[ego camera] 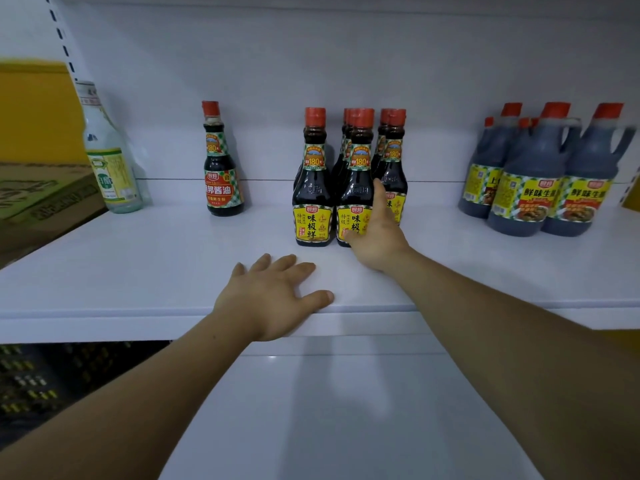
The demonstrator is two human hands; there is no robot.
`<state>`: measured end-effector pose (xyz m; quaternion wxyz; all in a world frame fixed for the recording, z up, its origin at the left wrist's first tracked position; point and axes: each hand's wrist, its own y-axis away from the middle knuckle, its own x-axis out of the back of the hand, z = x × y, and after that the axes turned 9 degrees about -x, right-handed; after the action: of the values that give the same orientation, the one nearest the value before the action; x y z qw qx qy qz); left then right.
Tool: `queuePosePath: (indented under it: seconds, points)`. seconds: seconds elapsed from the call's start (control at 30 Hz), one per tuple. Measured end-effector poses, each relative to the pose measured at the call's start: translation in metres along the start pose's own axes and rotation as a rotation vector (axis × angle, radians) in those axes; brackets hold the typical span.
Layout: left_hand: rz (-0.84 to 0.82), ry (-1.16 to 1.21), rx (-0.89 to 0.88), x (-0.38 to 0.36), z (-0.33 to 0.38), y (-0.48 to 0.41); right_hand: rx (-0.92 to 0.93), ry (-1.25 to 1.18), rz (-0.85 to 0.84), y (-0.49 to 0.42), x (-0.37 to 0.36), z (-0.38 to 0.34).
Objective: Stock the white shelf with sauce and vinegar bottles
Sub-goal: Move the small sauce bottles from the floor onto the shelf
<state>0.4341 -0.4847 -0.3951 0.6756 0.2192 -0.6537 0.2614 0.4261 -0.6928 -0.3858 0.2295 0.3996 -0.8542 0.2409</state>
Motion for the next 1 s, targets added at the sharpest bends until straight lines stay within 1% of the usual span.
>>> queuePosePath:
  seconds: [0.1,0.23,0.53,0.73,0.83,1.0]
  points:
    - [0.0,-0.001,0.005,0.0,0.001,0.0,-0.002,0.014,0.075,0.0,-0.012,-0.012]
    - [0.008,0.0,0.002,0.0,0.0,0.0,-0.038,0.054,0.118,-0.003,-0.026,-0.02]
    - [0.007,0.006,0.005,0.0,0.0,0.0,-0.022,0.118,0.183,-0.004,-0.031,-0.014]
    - [0.018,0.01,0.005,-0.001,-0.001,-0.001,-0.039,0.113,0.179,-0.003,-0.029,-0.016]
    - [0.045,0.042,0.006,0.0,-0.002,-0.002,-0.068,0.151,0.175,0.003,-0.022,-0.018]
    - [0.018,0.15,-0.035,0.007,-0.005,0.006,-0.033,0.297,0.049,0.038,0.015,-0.031]
